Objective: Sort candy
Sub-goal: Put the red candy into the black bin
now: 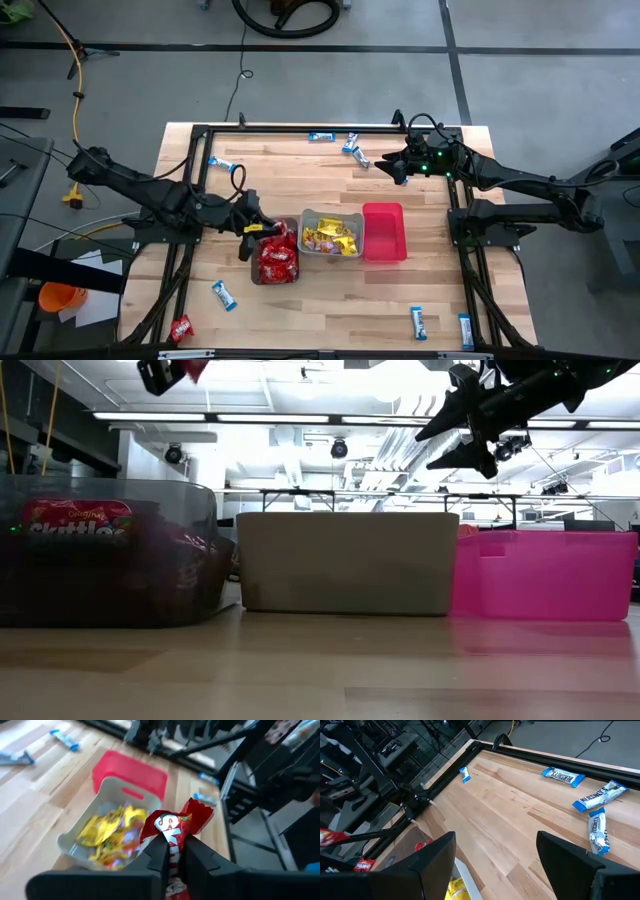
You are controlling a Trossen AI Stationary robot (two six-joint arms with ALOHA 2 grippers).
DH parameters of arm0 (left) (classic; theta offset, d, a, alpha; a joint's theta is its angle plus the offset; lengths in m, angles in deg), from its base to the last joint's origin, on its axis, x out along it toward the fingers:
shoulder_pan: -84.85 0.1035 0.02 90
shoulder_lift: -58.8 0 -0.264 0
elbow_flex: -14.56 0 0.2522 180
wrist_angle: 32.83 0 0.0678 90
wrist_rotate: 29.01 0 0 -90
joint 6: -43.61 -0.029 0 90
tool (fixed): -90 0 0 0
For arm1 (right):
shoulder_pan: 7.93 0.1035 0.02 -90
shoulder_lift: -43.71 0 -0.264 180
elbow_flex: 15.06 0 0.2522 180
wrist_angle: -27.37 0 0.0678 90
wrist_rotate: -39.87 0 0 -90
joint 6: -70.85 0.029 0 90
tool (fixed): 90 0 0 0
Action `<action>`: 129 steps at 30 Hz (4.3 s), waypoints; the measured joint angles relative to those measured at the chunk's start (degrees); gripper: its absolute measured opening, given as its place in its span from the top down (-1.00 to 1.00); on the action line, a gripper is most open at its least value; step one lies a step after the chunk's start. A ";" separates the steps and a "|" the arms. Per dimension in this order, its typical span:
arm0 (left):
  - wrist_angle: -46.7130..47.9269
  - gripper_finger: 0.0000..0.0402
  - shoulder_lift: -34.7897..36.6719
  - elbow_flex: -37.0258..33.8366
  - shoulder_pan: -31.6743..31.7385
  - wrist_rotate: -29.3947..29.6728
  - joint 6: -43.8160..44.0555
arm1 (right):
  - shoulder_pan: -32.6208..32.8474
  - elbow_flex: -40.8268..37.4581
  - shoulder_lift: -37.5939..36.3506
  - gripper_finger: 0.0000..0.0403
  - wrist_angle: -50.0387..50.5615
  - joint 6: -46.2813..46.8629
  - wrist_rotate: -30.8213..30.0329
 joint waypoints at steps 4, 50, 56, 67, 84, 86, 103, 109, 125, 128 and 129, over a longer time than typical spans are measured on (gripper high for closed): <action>4.98 0.71 0.00 0.00 0.00 1.04 3.06 | 0.00 0.00 0.00 -0.35 0.00 0.00 0.00; -26.99 -0.11 0.02 0.07 10.10 8.99 -9.11 | 11.51 0.11 -4.29 -0.35 -31.22 -2.85 14.50; -21.43 -0.11 0.00 0.07 10.29 5.54 -6.71 | 22.18 0.10 -4.15 -0.35 -22.23 -7.77 -0.41; 6.32 -0.10 -0.33 1.23 7.34 -21.06 1.38 | 36.36 0.07 -3.26 -0.35 -21.95 -2.08 -27.80; 41.61 0.02 -23.05 7.67 -23.18 -34.15 26.17 | 43.57 0.04 8.24 -0.35 -26.08 6.56 -32.62; 41.45 0.02 -25.56 7.67 -26.33 -34.80 35.44 | 43.57 0.04 8.35 -0.35 -25.97 6.43 -31.20; 26.18 0.02 -38.86 7.76 -40.17 -44.47 65.19 | 43.45 0.04 8.35 -0.35 -24.97 -2.58 -26.44; 26.80 0.02 -40.50 7.78 -40.13 -44.86 62.64 | 43.46 0.02 8.35 -0.35 -23.11 -2.56 -25.17; 24.86 0.02 -45.68 7.69 -40.68 -51.87 49.03 | 43.44 0.02 8.35 -0.35 -18.37 -2.56 -23.76; 24.58 0.07 -45.77 7.67 -40.70 -51.45 47.65 | 43.44 0.02 8.35 -0.35 -17.72 -2.56 -23.75; 24.13 0.13 -45.72 7.65 -40.54 -51.28 46.72 | 43.44 0.02 8.35 -0.35 -17.53 -2.56 -23.76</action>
